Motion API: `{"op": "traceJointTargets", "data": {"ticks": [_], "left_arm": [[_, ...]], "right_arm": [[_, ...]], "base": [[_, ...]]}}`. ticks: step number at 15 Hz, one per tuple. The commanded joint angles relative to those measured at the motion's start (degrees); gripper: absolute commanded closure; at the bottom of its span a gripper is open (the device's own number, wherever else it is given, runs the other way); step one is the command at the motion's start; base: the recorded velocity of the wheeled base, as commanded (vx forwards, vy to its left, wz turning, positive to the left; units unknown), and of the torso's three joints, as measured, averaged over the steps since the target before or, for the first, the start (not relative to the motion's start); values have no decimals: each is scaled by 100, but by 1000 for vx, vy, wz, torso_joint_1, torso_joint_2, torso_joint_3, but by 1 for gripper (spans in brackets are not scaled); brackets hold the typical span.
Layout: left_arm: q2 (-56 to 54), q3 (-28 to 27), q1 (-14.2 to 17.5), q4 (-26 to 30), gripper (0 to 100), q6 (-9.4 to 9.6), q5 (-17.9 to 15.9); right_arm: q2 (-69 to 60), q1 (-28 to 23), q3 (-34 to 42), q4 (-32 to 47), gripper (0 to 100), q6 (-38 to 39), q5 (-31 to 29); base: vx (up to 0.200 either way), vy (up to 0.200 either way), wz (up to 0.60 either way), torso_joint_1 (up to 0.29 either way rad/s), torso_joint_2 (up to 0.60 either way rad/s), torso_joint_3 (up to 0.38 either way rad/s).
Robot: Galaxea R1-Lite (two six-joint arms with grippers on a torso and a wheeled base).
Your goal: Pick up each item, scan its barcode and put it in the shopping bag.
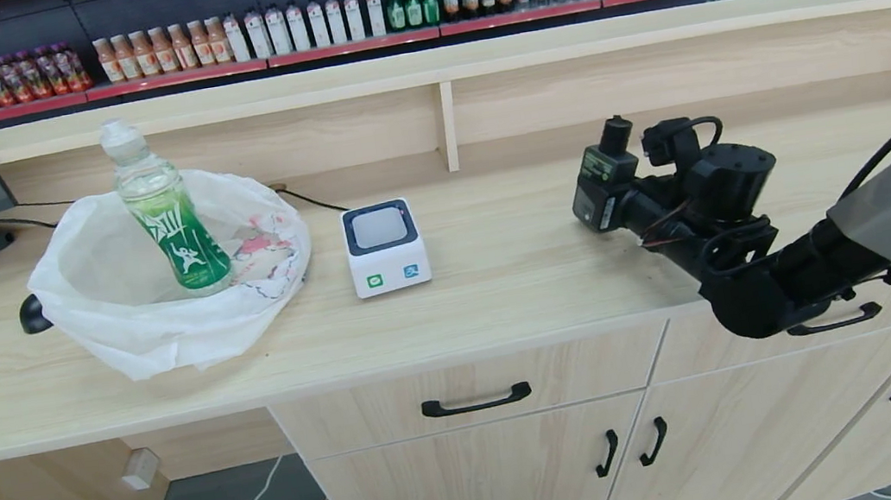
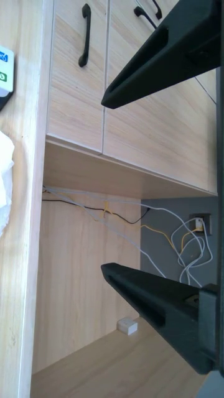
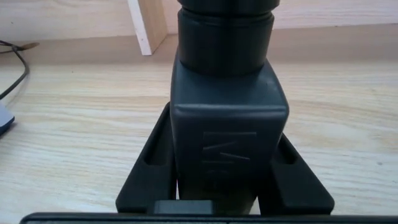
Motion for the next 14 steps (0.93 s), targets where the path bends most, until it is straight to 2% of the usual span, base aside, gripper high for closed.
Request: {"op": "traceJointTargets", "data": {"ticks": [1,5,9,10,11,14], "left_arm": [[-2,0,1,0,0,-2,3],[-2,0,1,0,0,-2,3],[-2,0,1,0,0,-2,3],[-2,0,1,0,0,-2,3],[-2,0,1,0,0,-2,3],[-2,0,1,0,0,-2,3]], "right_arm": [[-274,6,109,-19,100,-36,-12],[-1161,32,794,-19,100,-265,-20],[-2559,164,2578,-134,100,-352,15],[-3130,225,3457,-318,100,-379,-20],[-3473,296,3949,-450,100,-396,-47],[-4405,304,5101,-503,100,-379,-144]], "base": [[0,0,0,0,0,0],[0,0,0,0,0,0],[0,0,0,0,0,0],[0,0,0,0,0,0],[0,0,0,0,0,0],[0,0,0,0,0,0]]}}
